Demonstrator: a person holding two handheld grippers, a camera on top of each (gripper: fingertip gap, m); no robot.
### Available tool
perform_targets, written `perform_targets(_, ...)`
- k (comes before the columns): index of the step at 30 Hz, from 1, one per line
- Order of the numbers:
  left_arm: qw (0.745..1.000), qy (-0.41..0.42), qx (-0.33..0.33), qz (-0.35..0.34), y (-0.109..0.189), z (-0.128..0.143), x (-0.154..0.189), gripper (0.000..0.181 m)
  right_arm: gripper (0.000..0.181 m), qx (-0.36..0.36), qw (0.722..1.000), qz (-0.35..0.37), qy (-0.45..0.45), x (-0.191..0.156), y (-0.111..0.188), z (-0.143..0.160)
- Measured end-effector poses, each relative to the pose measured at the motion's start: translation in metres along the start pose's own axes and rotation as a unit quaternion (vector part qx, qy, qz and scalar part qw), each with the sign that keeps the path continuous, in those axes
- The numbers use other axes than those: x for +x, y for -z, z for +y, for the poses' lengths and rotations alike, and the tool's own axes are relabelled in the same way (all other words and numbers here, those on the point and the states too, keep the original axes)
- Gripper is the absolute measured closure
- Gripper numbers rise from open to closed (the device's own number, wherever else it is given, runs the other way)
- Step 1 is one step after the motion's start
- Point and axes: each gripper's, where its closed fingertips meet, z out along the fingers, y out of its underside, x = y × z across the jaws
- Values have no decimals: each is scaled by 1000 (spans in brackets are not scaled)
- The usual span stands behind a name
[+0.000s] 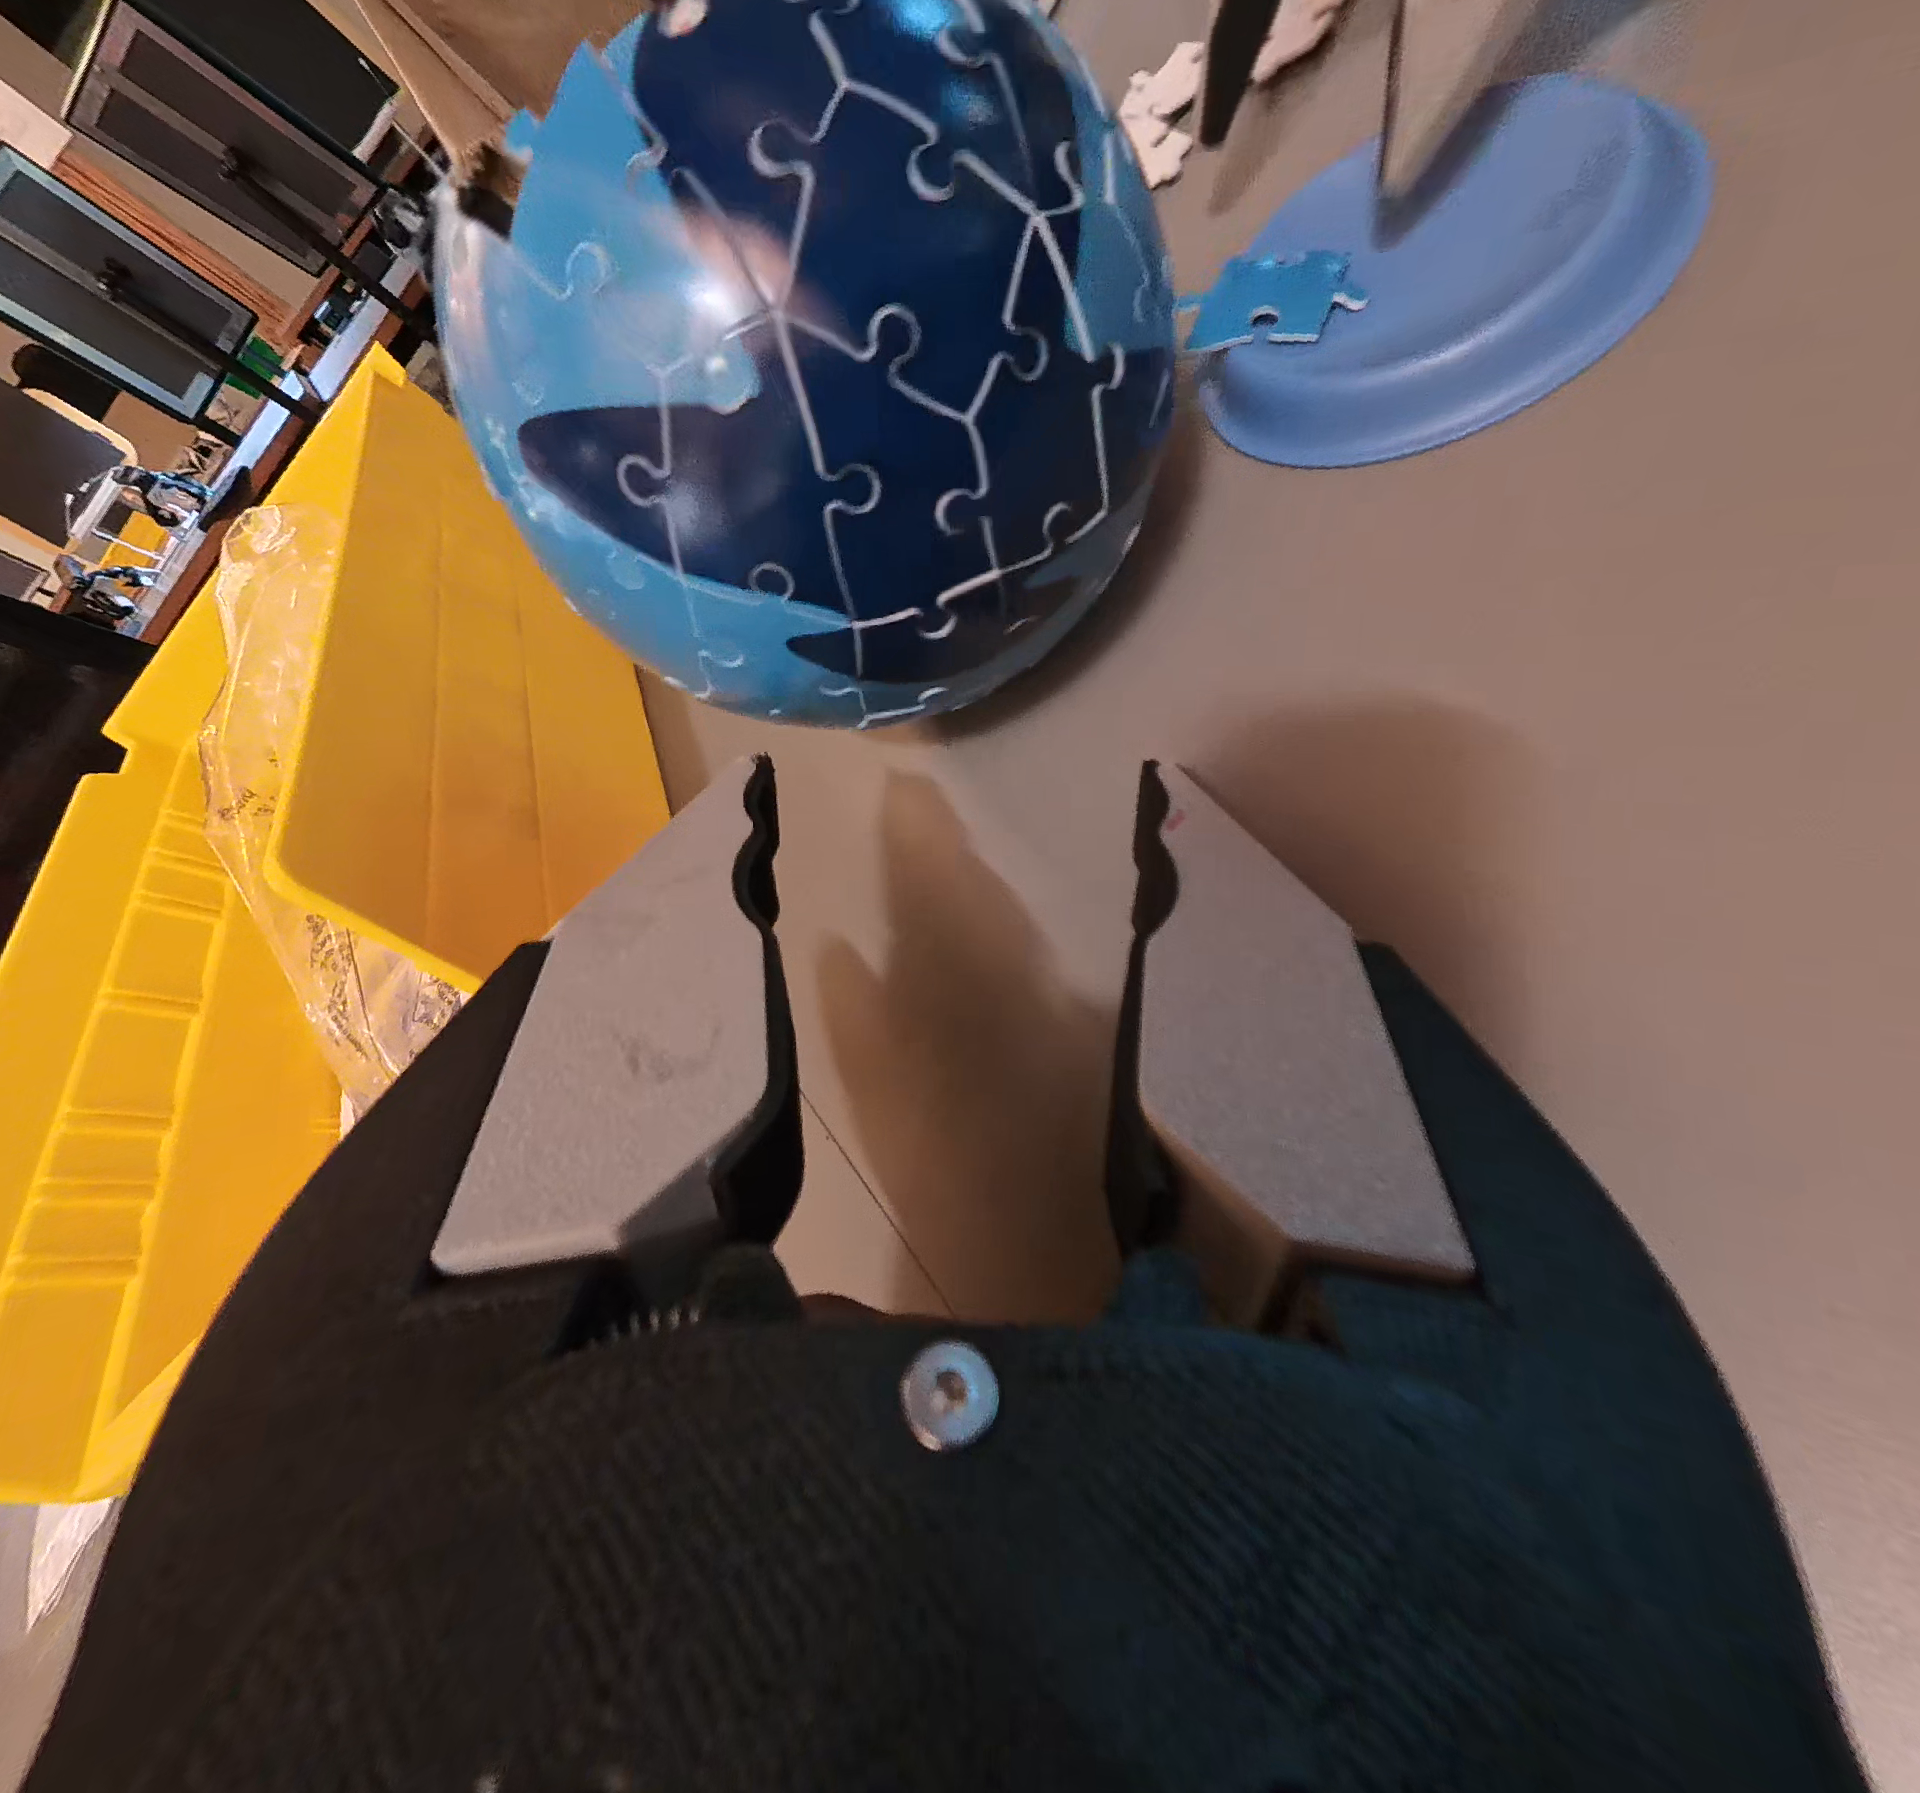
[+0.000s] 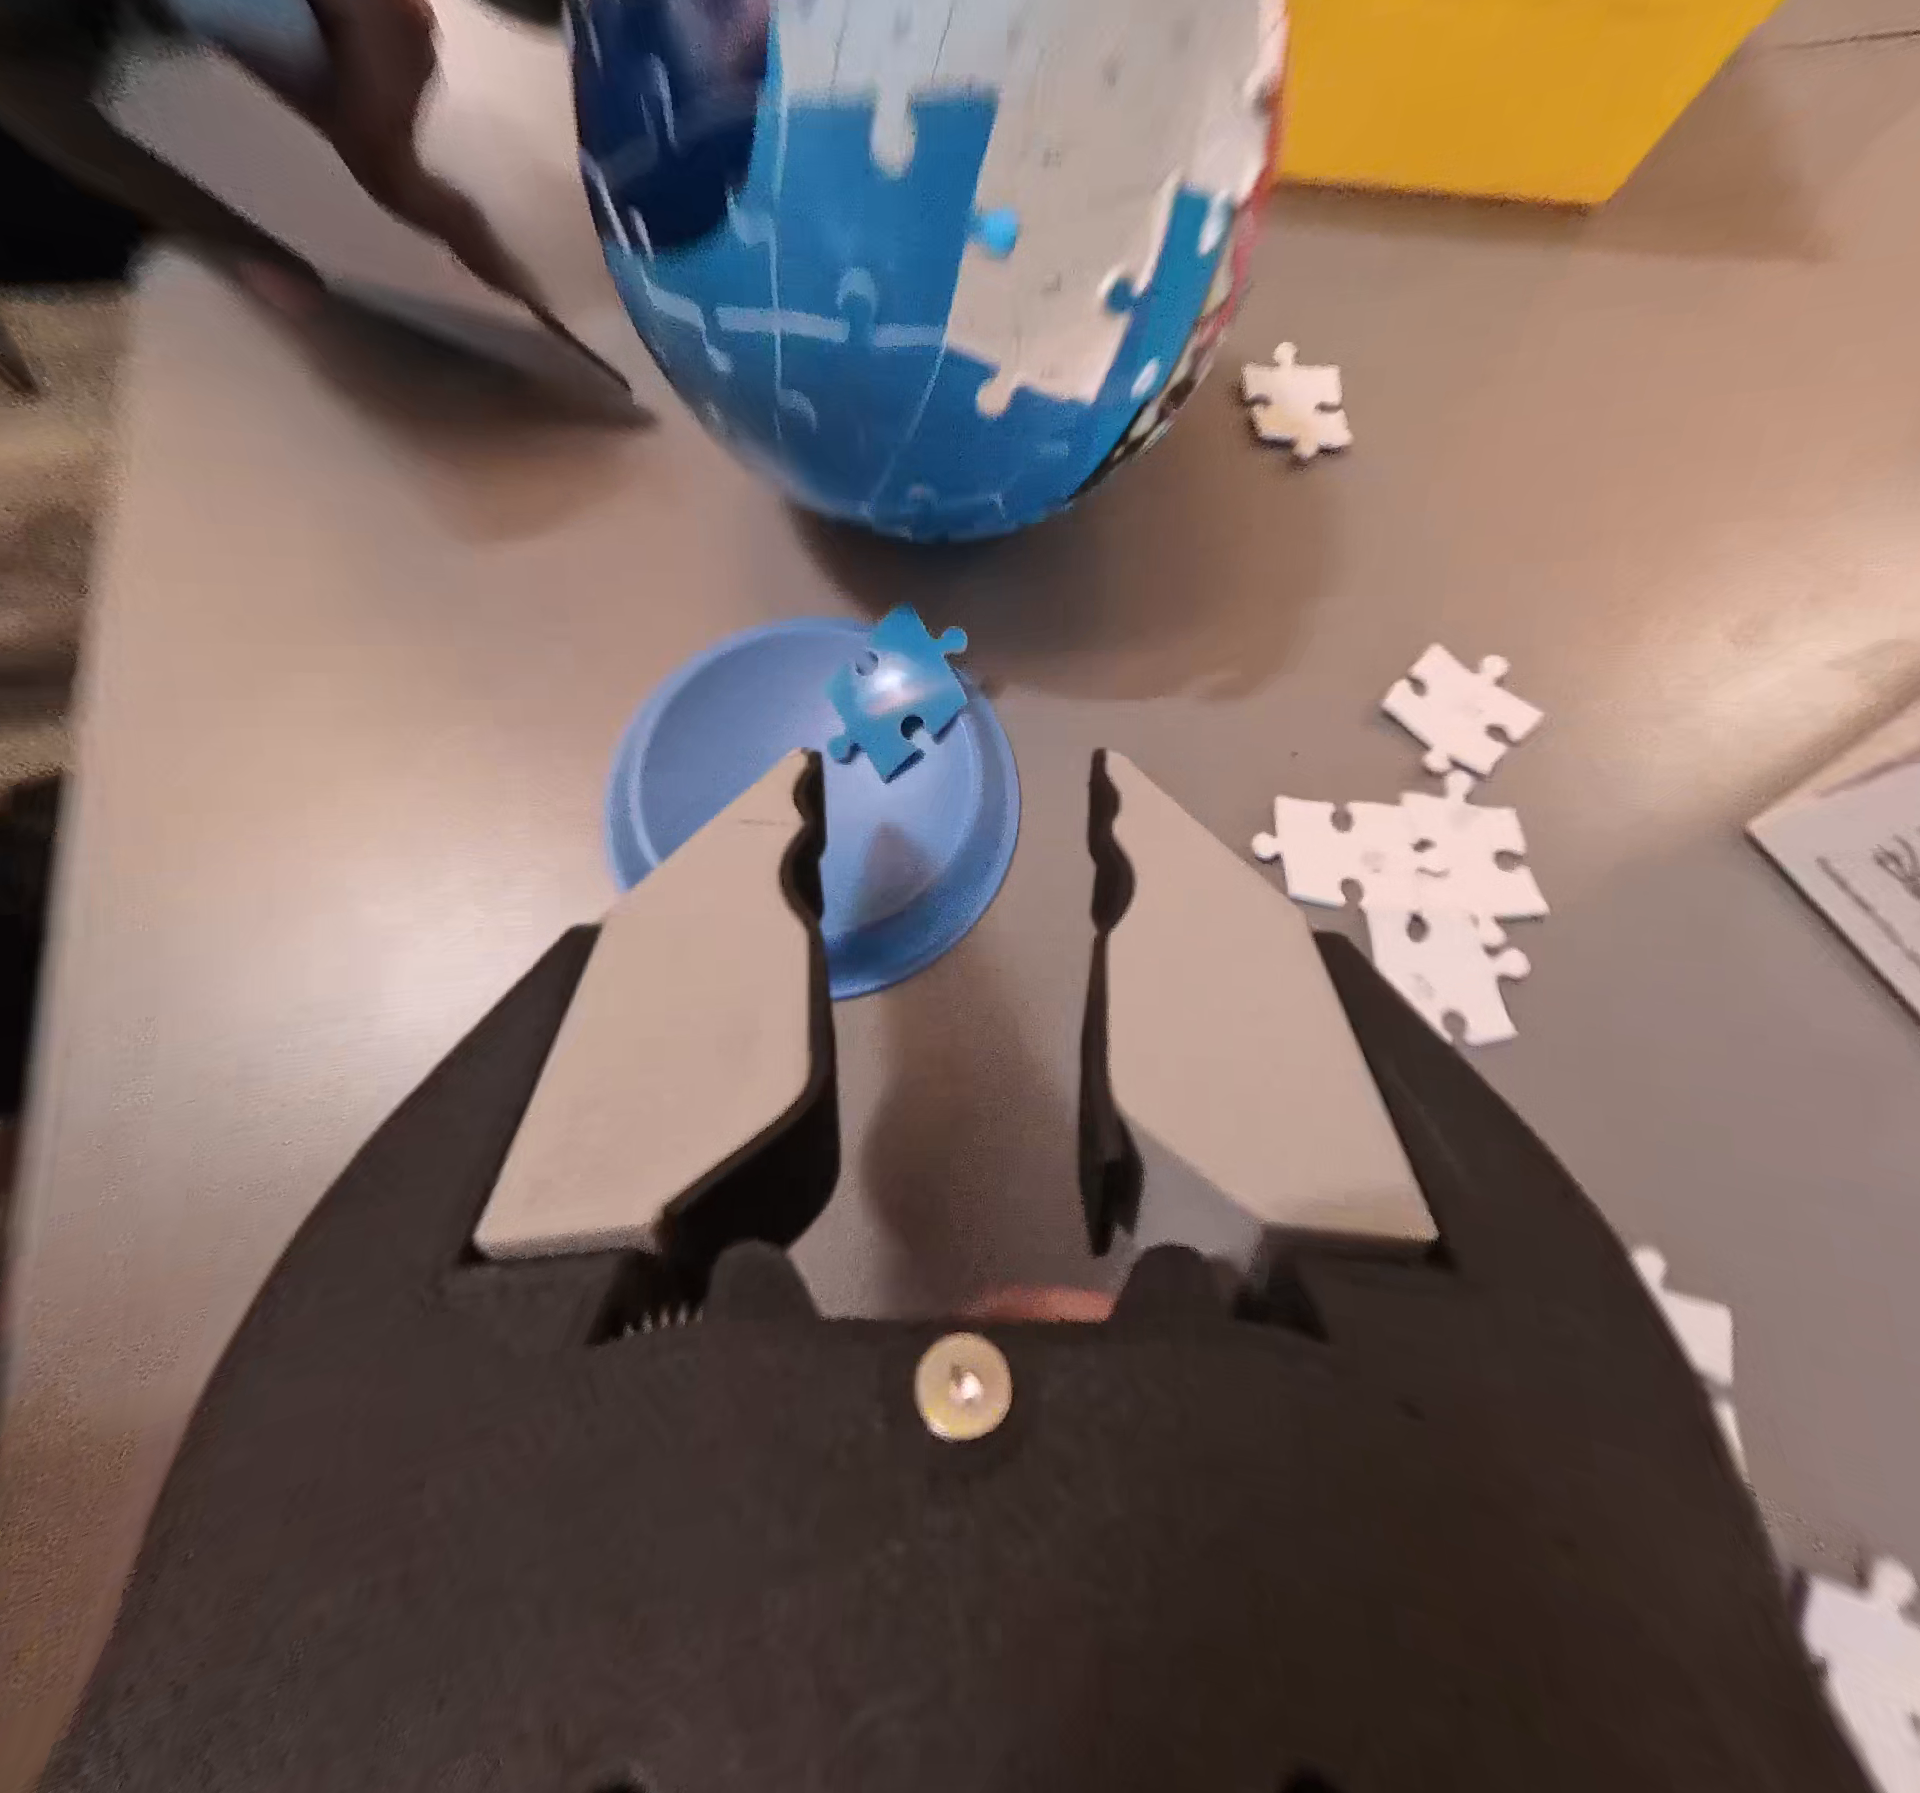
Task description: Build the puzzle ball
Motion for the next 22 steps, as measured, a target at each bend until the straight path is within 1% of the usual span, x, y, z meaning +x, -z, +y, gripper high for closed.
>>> perform_targets(1, 1000, -2, 0, -2, 0, 0, 0, 114, 131, -16, 1000, -1, 10, 0, -10, 4)
perform_targets(3, 1000, -5, 1, -7, 0, 0, -1, 114, 123, -34, 999, -37, 9, -8, -24, 5)
perform_targets(4, 1000, -7, 1, -8, 1, -1, -1, 115, 124, -37, 998, -50, 9, -11, -28, 4)
perform_targets(5, 1000, -7, 0, -8, 0, 0, 0, 116, 129, -38, 997, -61, 9, -12, -31, 2)
perform_targets(6, 1000, -6, 0, -6, 0, 0, 0, 116, 148, -36, 997, -70, 8, -13, -33, 0)
perform_targets(7, 1000, -3, -1, -4, 0, 0, 0, 116, 154, -32, 997, -72, 9, -12, -33, -2)
perform_targets(10, 1000, 2, -3, -1, 0, 1, 0, 116, 156, -13, 997, -75, 8, -10, -28, -6)
perform_targets(12, 1000, 2, -1, -1, 0, 0, -1, 114, 156, 9, 998, -64, 2, -4, -14, -13)
perform_targets(13, 1000, 2, -1, -1, 0, 0, -1, 114, 155, 22, 999, -47, 3, 3, -1, -18)
perform_targets(16, 1000, -2, 2, -2, 1, -1, 0, 114, 156, 83, 995, 53, 18, 45, 59, -42)
perform_targets(17, 1000, -3, 2, -1, 1, -1, 0, 114, 156, 94, 993, 74, 11, 57, 79, -43)
perform_targets(18, 1000, -4, 3, -1, 1, -1, 1, 114, 156, 88, 993, 77, -3, 66, 91, -37)
perform_targets(19, 1000, -4, 3, 0, 1, -1, 1, 114, 156, 59, 996, 66, -20, 71, 95, -21)
perform_targets(20, 1000, -4, 3, -1, 1, -1, 1, 114, 156, 7, 998, 44, -39, 71, 92, 5)
perform_targets(21, 1000, -5, 4, -1, 1, -1, 1, 114, 153, -64, 996, 21, -55, 68, 88, 38)
perform_targets(22, 1000, -6, 4, -2, 1, -1, 1, 114, 153, -122, 991, 15, -58, 68, 86, 63)
